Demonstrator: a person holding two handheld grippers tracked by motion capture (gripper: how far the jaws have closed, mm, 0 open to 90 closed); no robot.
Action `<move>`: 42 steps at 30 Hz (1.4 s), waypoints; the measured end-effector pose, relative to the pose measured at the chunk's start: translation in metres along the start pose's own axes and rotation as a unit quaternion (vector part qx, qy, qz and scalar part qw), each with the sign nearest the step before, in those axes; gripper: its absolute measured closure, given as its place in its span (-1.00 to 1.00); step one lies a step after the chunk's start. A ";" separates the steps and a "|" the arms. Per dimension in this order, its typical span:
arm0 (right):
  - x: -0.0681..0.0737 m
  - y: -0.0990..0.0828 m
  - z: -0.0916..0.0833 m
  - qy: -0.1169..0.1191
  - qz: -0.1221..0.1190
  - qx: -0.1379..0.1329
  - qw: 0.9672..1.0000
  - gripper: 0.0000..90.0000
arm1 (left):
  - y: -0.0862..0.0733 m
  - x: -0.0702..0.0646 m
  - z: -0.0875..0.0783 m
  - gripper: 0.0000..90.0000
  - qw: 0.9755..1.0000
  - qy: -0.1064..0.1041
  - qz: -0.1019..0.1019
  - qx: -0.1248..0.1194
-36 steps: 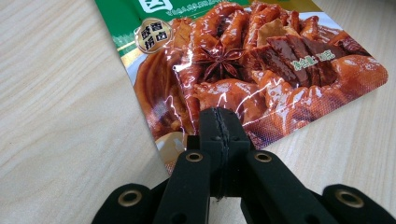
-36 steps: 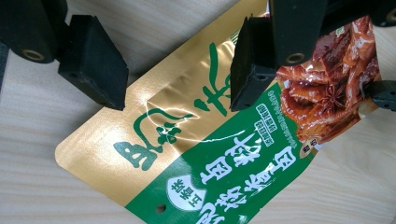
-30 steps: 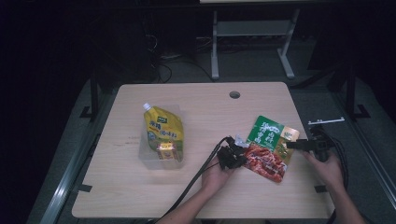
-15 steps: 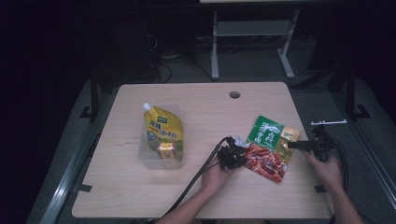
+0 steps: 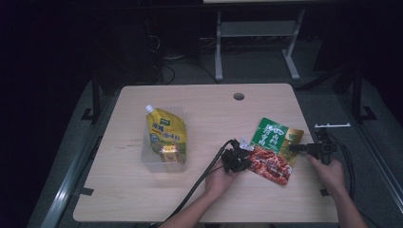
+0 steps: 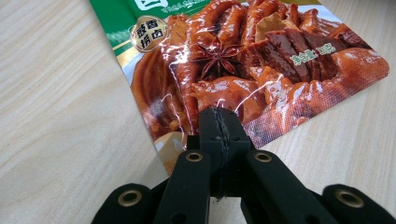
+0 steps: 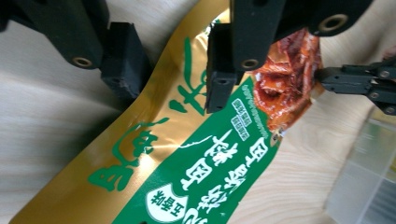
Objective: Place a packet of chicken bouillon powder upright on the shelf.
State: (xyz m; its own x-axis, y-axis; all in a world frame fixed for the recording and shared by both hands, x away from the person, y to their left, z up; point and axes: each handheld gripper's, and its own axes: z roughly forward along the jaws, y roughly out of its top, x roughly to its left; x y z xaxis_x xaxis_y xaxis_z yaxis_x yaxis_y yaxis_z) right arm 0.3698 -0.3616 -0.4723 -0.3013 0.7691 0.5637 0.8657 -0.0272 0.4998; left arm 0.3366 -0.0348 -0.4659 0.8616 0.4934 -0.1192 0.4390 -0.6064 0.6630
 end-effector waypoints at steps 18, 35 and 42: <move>0.001 0.001 0.013 0.046 0.020 0.001 0.999 0.99 | 0.001 -0.003 0.003 0.95 1.000 -0.009 0.005 -0.005; 0.027 0.008 -0.008 0.053 -0.018 -0.019 0.998 1.00 | 0.003 -0.002 -0.016 0.58 1.000 -0.007 0.004 -0.026; 0.044 0.011 -0.017 0.056 -0.043 -0.031 0.997 1.00 | -0.002 -0.004 -0.027 0.53 0.999 -0.010 0.006 -0.030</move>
State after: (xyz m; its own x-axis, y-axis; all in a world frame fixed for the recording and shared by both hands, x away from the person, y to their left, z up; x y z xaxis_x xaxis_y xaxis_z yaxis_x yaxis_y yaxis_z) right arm 0.3591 -0.3393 -0.4312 -0.4192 0.6940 0.5854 0.8095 -0.0063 0.5871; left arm 0.3249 -0.0189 -0.4468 0.8719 0.4737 -0.1245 0.4125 -0.5731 0.7081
